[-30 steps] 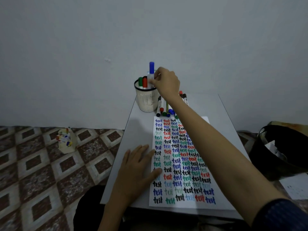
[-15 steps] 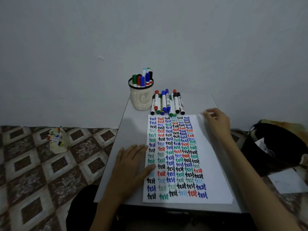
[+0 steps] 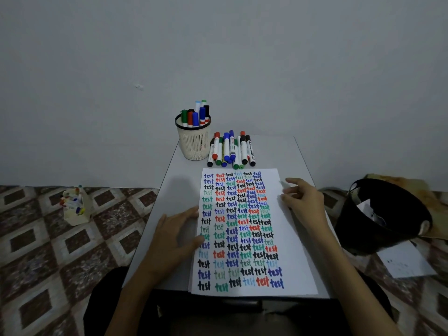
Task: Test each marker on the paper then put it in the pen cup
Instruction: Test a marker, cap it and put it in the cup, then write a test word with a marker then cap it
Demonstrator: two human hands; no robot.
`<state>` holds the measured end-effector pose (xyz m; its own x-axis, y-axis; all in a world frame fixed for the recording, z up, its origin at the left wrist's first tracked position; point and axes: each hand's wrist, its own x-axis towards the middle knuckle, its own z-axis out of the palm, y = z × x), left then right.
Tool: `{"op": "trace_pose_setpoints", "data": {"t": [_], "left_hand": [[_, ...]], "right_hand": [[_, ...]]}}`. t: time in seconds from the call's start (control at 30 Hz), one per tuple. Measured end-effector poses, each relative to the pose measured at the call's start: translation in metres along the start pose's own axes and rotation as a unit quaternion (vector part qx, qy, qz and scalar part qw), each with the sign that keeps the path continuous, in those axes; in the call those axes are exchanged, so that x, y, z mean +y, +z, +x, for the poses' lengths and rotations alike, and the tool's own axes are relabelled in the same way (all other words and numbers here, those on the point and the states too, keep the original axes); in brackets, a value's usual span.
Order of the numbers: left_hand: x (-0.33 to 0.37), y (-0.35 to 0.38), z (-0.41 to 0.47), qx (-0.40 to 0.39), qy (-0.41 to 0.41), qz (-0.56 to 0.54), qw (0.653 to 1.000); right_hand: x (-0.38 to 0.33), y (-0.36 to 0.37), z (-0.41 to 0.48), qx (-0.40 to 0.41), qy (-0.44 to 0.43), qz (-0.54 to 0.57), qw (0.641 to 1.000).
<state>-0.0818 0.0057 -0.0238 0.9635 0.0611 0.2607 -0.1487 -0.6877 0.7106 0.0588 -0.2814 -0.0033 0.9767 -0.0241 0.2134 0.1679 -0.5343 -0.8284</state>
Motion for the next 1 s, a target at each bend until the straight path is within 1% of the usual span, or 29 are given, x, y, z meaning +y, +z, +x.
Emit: {"op": "trace_pose_setpoints", "data": {"t": [0.17, 0.47, 0.57, 0.63, 0.73, 0.8, 0.87, 0.93, 1.0], "left_hand": [[0.003, -0.002, -0.01, 0.022, 0.004, 0.002, 1.0], [-0.004, -0.003, -0.009, 0.026, 0.024, 0.027, 0.999], [-0.003, 0.001, -0.002, 0.049, 0.002, 0.034, 0.998], [-0.001, 0.005, 0.003, 0.047, 0.001, 0.07, 0.996], [-0.003, 0.009, 0.006, -0.004, 0.012, 0.137, 0.99], [-0.007, 0.009, 0.005, -0.035, 0.014, 0.165, 0.986], [-0.009, 0.008, 0.005, -0.046, 0.014, 0.179, 0.983], [-0.009, 0.008, 0.005, -0.046, 0.013, 0.188, 0.981], [-0.008, 0.009, 0.005, -0.042, 0.013, 0.192, 0.98]], "right_hand": [[0.001, -0.001, -0.012, -0.01, -0.005, 0.011, 1.0], [0.0, -0.004, -0.011, -0.035, 0.002, 0.011, 0.999], [-0.008, 0.003, 0.008, -0.032, -0.017, -0.044, 0.998], [-0.016, 0.017, 0.026, -0.016, -0.053, -0.081, 0.995], [-0.026, 0.045, 0.059, -0.03, -0.104, -0.135, 0.985], [-0.029, 0.062, 0.076, -0.053, -0.106, -0.178, 0.977], [-0.029, 0.074, 0.086, -0.067, -0.105, -0.232, 0.965], [-0.026, 0.081, 0.089, -0.049, -0.118, -0.259, 0.957], [-0.023, 0.086, 0.089, -0.008, -0.132, -0.238, 0.962]]}}
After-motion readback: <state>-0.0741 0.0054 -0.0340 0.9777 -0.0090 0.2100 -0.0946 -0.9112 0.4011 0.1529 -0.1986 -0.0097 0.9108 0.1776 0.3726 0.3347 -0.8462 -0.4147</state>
